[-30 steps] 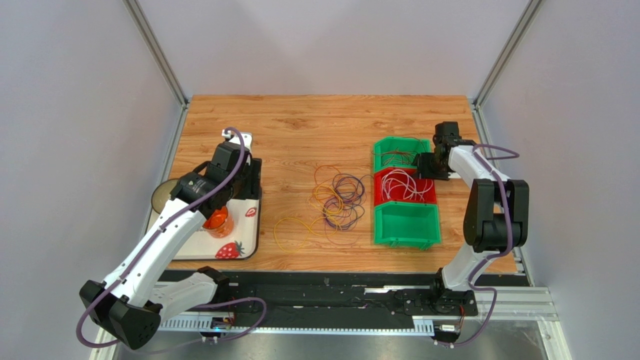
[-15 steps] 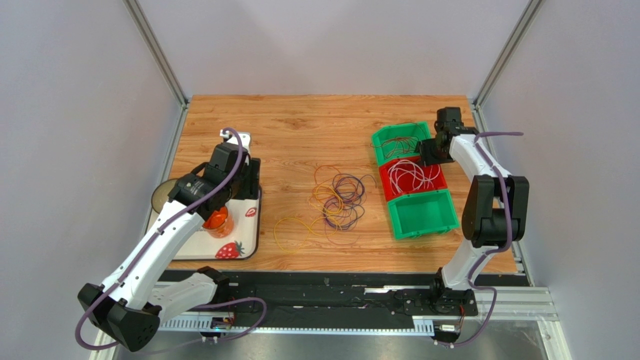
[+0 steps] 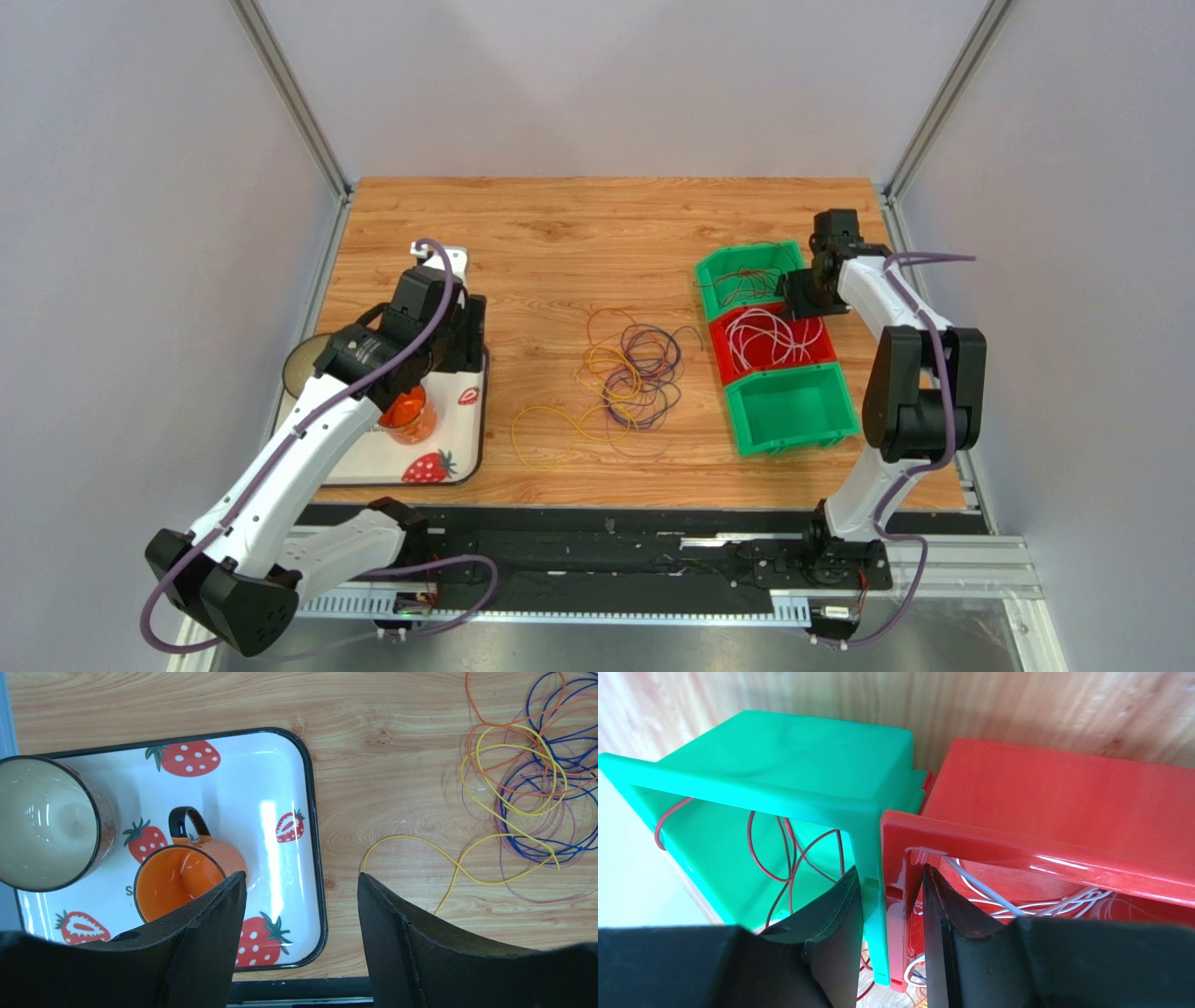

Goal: Untangle the cables
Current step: Move the bin to the center of the board.

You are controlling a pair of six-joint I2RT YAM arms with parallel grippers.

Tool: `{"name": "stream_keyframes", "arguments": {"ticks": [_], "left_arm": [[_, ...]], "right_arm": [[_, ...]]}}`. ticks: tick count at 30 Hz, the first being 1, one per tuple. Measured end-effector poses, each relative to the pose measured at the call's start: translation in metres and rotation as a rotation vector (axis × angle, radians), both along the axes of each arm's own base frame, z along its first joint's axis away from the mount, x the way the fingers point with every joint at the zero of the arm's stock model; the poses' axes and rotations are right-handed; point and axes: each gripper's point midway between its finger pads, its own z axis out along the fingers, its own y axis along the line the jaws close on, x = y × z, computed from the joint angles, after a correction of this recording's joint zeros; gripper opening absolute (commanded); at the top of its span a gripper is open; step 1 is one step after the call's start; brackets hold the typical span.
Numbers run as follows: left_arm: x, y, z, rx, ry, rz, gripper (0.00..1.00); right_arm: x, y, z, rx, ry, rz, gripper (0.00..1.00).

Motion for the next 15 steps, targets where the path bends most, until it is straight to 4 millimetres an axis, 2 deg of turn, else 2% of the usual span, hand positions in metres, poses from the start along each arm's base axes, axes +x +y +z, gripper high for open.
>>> {"name": "stream_keyframes", "arguments": {"ticks": [5,8,11,12,14,15], "left_arm": [[0.0,0.0,0.0,0.0,0.0,0.0,0.68],[0.0,0.0,0.0,0.0,0.0,0.0,0.68],[0.0,0.0,0.0,0.0,0.0,0.0,0.68],[0.0,0.0,0.0,0.0,0.0,0.0,0.68],[0.0,0.0,0.0,0.0,0.0,0.0,0.68],[0.0,0.0,0.0,0.0,0.0,0.0,0.68]], "right_arm": [[-0.006,-0.01,-0.007,0.003,0.024,-0.044,0.02],[-0.008,-0.018,-0.009,0.005,0.033,-0.079,0.08],[-0.009,-0.023,-0.01,0.008,0.038,-0.101,0.22],[-0.009,-0.024,-0.01,0.01,0.038,-0.102,0.35],[-0.009,-0.024,-0.01,0.014,0.037,-0.096,0.46],[-0.008,-0.024,-0.01,0.015,0.036,-0.09,0.48]]}}
